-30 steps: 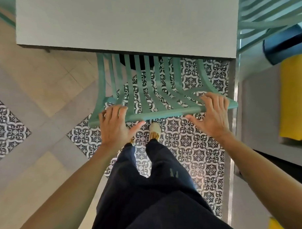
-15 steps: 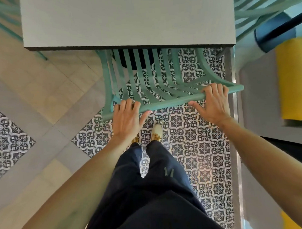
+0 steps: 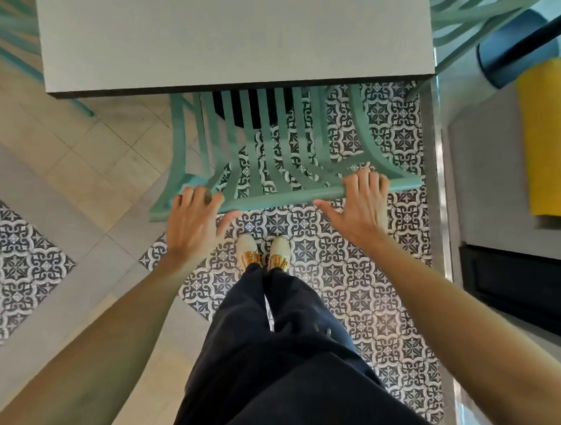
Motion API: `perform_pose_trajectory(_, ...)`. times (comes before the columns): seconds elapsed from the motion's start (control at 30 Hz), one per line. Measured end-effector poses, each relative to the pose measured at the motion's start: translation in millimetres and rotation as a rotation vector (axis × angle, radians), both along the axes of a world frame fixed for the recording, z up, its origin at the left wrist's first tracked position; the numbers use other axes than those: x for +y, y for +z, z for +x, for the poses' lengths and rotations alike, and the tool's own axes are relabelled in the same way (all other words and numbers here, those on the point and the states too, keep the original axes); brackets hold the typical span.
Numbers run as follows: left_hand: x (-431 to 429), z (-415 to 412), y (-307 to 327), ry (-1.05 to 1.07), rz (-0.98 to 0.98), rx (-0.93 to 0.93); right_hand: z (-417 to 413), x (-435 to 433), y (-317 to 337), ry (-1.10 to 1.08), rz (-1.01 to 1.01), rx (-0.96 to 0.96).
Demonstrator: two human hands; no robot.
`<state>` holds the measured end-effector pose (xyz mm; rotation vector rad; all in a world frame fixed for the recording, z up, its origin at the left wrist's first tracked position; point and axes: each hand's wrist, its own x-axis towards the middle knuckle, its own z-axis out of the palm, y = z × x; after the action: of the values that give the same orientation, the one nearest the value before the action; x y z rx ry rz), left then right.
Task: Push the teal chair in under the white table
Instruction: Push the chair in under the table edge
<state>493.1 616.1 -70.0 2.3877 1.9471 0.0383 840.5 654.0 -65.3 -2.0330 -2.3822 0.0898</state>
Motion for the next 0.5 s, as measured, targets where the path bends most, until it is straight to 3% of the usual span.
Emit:
perform_pose_trajectory(0.33, -2.5, -10.9, 6.7, 0.052, 0.059, -0.054, 6.6, -4.3, 2.1, 0.011, 0.023, 0.159)
perform_pose_trajectory(0.5, -3.8, -18.0, 10.0, 0.185, 0.128, -0.044, 48.4, 8.7, 7.9, -0.043, 0.023, 0.09)
